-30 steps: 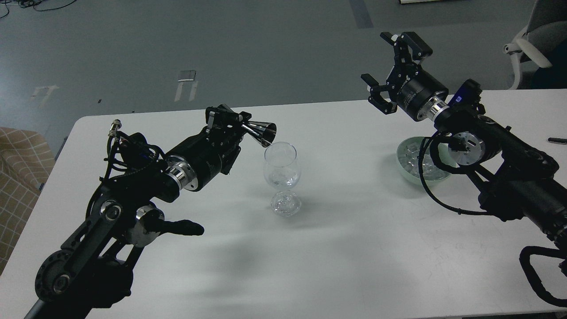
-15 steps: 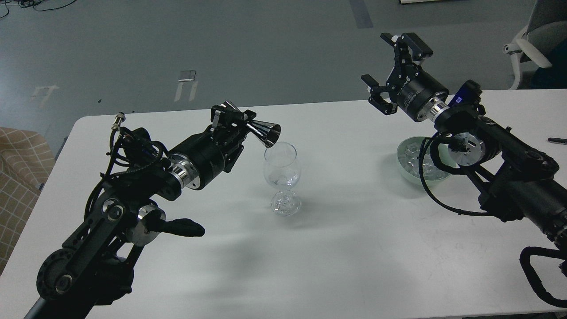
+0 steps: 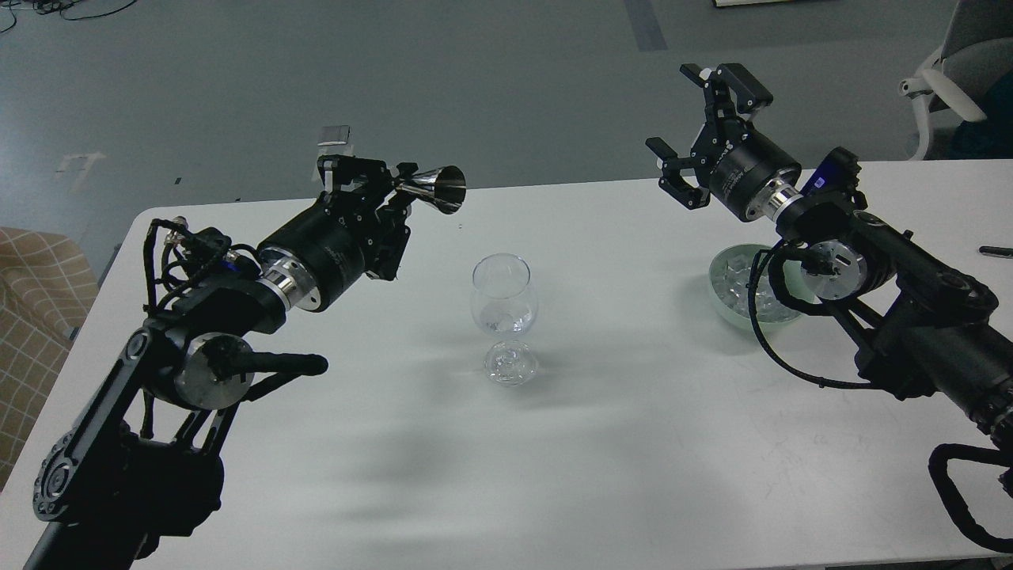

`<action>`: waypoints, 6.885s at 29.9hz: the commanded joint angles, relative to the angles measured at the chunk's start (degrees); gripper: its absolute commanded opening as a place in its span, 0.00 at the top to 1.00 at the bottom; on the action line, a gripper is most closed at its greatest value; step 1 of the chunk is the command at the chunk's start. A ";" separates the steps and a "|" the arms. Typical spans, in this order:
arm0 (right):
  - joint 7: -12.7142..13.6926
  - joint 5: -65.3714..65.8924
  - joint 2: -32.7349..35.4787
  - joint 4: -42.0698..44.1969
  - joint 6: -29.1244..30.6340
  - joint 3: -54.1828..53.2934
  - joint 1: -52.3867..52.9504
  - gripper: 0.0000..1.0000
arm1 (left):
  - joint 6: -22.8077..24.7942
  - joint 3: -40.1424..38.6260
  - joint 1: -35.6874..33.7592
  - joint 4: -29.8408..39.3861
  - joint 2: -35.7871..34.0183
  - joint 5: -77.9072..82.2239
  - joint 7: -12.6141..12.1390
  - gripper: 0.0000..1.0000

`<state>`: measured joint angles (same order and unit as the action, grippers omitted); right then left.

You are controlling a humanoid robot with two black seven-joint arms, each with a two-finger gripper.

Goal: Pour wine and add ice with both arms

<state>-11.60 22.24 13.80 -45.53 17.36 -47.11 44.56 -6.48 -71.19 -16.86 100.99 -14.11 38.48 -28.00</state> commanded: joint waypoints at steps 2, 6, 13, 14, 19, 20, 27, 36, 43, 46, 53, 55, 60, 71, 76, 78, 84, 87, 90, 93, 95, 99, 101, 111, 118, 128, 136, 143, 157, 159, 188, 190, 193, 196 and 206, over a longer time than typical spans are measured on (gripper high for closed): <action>0.00 0.00 0.00 -0.09 -0.04 0.00 0.00 0.00 | -5.10 -6.32 0.68 0.00 0.40 -13.66 0.00 0.84; 0.00 0.00 0.00 -0.09 0.05 0.00 0.00 0.00 | -8.72 -10.28 2.26 -0.44 1.19 -22.65 0.00 0.84; 0.00 0.00 0.00 -0.09 -0.04 0.00 -0.35 0.00 | -5.84 -16.52 10.34 -6.83 6.10 -26.79 0.00 0.82; 0.00 0.00 0.00 -0.09 -0.04 0.00 -0.35 0.00 | -4.00 -17.14 11.05 -8.86 6.98 -26.79 0.00 0.82; 0.00 0.00 0.00 -0.09 -0.04 0.00 -0.26 0.00 | 0.23 -18.46 11.67 -12.82 7.96 -27.84 0.00 0.81; 0.00 0.00 0.00 -0.18 -0.04 0.00 -0.35 0.00 | 1.20 -18.81 11.67 -15.01 7.96 -28.54 0.40 0.81; 0.00 0.35 0.00 -0.18 -0.04 0.00 -0.44 0.00 | 8.15 -21.36 11.50 -24.51 7.69 -30.57 2.78 0.81; 0.00 0.44 0.00 -0.18 -0.04 0.00 -0.70 0.00 | 12.19 -24.97 11.41 -31.37 7.26 -30.57 2.96 0.80; 0.00 0.79 0.00 -0.09 -0.04 0.00 -0.79 0.00 | 12.28 -27.52 11.50 -32.43 7.17 -31.10 2.96 0.78; 0.00 1.23 -0.09 -0.09 -0.04 0.00 -0.79 0.00 | 12.28 -27.52 11.50 -33.57 7.17 -31.36 3.75 0.76; 0.00 1.23 -0.35 0.00 -0.04 0.00 -0.79 0.00 | 12.28 -27.52 11.59 -34.19 7.26 -31.36 4.10 0.72; 0.00 1.23 -0.26 0.00 -0.04 0.00 -0.79 0.00 | 12.28 -27.60 11.58 -34.36 7.26 -31.36 4.19 0.72; 0.00 1.23 -0.44 0.00 -0.04 0.09 -0.88 0.00 | 12.28 -27.52 11.58 -34.89 7.08 -31.28 4.36 0.68; 0.00 1.23 -0.52 0.00 -0.04 0.00 -1.23 0.00 | 12.28 -27.52 11.58 -34.89 7.08 -31.19 4.45 0.67; 0.00 1.23 -0.52 0.00 -0.04 0.00 -1.23 0.00 | 12.28 -27.52 11.67 -34.89 6.90 -31.19 4.36 0.65; 0.00 1.23 -0.79 0.00 -0.04 0.00 -1.23 0.00 | 12.28 -27.52 11.67 -34.98 6.90 -31.19 4.36 0.64; 0.00 1.23 -0.79 0.00 -0.04 0.00 -1.14 0.00 | 12.28 -27.17 11.67 -34.98 6.90 -31.19 3.84 0.61; 0.00 1.23 -0.79 0.00 -0.04 0.00 -1.23 0.00 | 12.28 -27.08 11.67 -34.98 6.90 -31.10 3.66 0.59; 0.00 1.23 -0.79 0.00 -0.04 0.00 -1.23 0.00 | 12.28 -26.99 11.67 -34.98 6.90 -31.10 3.66 0.57; 0.00 1.23 -0.79 0.00 -0.04 0.00 -1.23 0.00 | 12.20 -26.90 11.67 -34.98 6.90 -31.01 3.57 0.52; 0.00 1.23 -0.79 0.00 -0.04 0.00 -1.23 0.00 | 12.20 -26.90 11.67 -34.98 6.82 -31.01 3.57 0.52; 0.00 1.23 -0.79 -0.09 -0.04 0.00 -1.14 0.00 | 12.02 -26.90 11.76 -34.98 6.82 -30.93 3.57 0.42; 0.00 1.23 -0.79 0.00 -0.04 0.00 -1.23 0.00 | 11.93 -26.90 11.93 -34.98 6.73 -30.92 3.48 0.33; 0.00 1.23 -0.79 -0.09 -0.04 0.00 -1.23 0.00 | 12.46 -27.51 14.57 -34.28 6.73 -31.10 1.81 0.04; 0.00 1.14 0.00 -0.35 -0.04 -0.09 -1.58 0.00 | 15.09 -30.84 20.01 -32.08 5.23 -32.06 0.06 0.04; 0.44 12.44 10.62 -5.96 -0.22 0.09 -1.41 0.00 | 26.33 -34.55 25.21 -31.73 -0.03 -31.55 0.00 0.04; 0.35 28.72 27.13 -18.70 -6.62 6.14 -2.37 0.00 | 28.45 -34.37 18.11 -31.82 -1.88 -20.85 0.00 0.04; 0.26 50.42 33.58 -23.82 -16.82 8.26 -8.34 0.00 | 28.63 -34.11 10.54 -31.90 -1.97 -7.03 4.62 0.04; 0.35 81.73 26.29 -15.75 -24.39 8.79 -16.52 0.02 | 28.28 -29.98 8.77 -30.76 -0.66 -2.98 7.53 0.04; 0.44 82.09 25.23 -15.12 -24.39 9.22 -16.44 0.03 | 28.37 -29.89 8.86 -30.76 -0.65 -2.98 7.53 0.04; 0.97 82.09 22.33 -13.71 -20.26 13.80 -15.20 0.33 | 28.45 -29.54 8.95 -29.88 -0.22 -2.98 7.52 0.04; 1.32 82.09 22.06 -13.28 -20.26 14.06 -15.03 0.33 | 28.45 -29.54 8.95 -29.53 -0.13 -3.06 7.53 0.04; 1.41 82.09 21.98 -12.75 -20.26 14.67 -14.42 0.37 | 28.45 -29.54 9.03 -29.44 -0.04 -2.98 7.52 0.04; 1.49 82.09 21.71 -12.40 -20.26 15.29 -13.89 0.38 | 28.45 -29.45 9.04 -29.44 0.05 -2.98 7.53 0.04; 2.29 82.00 19.95 -11.25 -20.26 15.64 -13.71 0.38 | 28.45 -29.45 8.95 -29.36 0.14 -2.98 7.53 0.04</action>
<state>-9.73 104.33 34.11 -56.83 -2.90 -31.53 30.87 21.98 -100.63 -7.90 71.56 -13.92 35.50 -20.50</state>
